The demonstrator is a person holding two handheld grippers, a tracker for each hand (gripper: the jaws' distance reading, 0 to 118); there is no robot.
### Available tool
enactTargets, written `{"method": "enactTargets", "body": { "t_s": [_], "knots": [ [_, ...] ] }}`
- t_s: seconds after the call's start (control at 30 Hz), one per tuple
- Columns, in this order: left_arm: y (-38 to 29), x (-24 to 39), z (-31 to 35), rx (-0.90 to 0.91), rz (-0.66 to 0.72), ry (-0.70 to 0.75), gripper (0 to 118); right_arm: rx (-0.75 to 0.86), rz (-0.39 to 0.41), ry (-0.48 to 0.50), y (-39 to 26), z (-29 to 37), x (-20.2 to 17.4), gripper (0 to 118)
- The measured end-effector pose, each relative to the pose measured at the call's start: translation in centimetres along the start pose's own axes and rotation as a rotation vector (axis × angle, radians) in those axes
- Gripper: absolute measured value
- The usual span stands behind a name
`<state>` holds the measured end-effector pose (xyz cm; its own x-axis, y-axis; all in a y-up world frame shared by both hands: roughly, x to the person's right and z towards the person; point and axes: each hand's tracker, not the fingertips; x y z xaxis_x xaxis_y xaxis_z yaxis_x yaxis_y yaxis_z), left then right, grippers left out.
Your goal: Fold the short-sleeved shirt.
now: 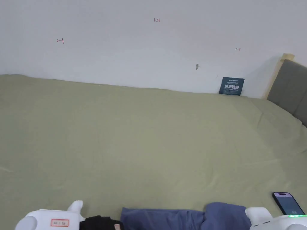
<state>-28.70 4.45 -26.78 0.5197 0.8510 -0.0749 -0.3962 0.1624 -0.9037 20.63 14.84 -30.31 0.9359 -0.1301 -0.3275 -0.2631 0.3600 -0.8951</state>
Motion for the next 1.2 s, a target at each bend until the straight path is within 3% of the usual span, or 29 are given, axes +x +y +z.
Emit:
{"method": "enactTargets", "body": {
  "t_s": [0.13,0.27,0.33,0.4,0.43,0.47,0.53,0.6,0.7,0.9,1.0,1.1,1.2],
  "knots": [
    [-0.7,-1.3,0.0,0.049,0.110,-0.099,64,-0.003,-0.005,0.004,0.4,-0.5,-0.3,0],
    [-1.2,-0.4,-4.5,-0.021,0.118,-0.201,64,-0.005,0.002,0.030,0.8,-0.9,-1.2,0],
    [-1.6,0.8,-5.8,-0.043,0.077,-0.181,63,0.001,-0.003,0.048,0.7,-0.8,-1.6,0],
    [-1.7,1.7,-6.6,-0.052,0.045,-0.124,49,0.006,-0.004,0.063,0.5,-0.6,-1.8,0],
    [-1.7,1.8,-6.9,-0.058,0.063,-0.085,29,0.006,-0.003,0.063,0.4,-0.6,-1.9,0],
    [-1.7,1.8,-7.0,-0.058,0.093,-0.041,20,0.007,0.001,0.060,0.3,-0.4,-2.0,0],
    [-1.6,2.0,-5.9,-0.038,0.058,-0.098,19,0.010,0.010,0.055,0.2,-0.2,-2.0,0],
    [-1.1,2.9,-4.4,0.025,-0.003,-0.046,17,0.016,0.011,0.047,0.3,0.2,-2.0,0],
    [0.3,2.8,-0.1,0.088,0.048,-0.123,14,0.035,0.016,0.045,0.8,0.7,-2.1,0],
    [0.5,3.7,12.2,0.281,-0.004,0.072,13,0.055,0.042,0.052,2.5,0.3,-3.2,0],
    [-0.6,4.8,18.3,0.340,-0.104,0.227,13,0.040,0.064,0.061,3.6,-0.9,-4.4,0],
    [-2.1,7.1,22.5,0.412,-0.081,0.397,13,0.032,0.091,0.084,4.4,-1.8,-5.5,0],
    [-2.7,10.1,23.0,0.439,-0.178,0.529,13,0.028,0.108,0.107,5.0,-2.6,-6.6,0]
  ]
}}
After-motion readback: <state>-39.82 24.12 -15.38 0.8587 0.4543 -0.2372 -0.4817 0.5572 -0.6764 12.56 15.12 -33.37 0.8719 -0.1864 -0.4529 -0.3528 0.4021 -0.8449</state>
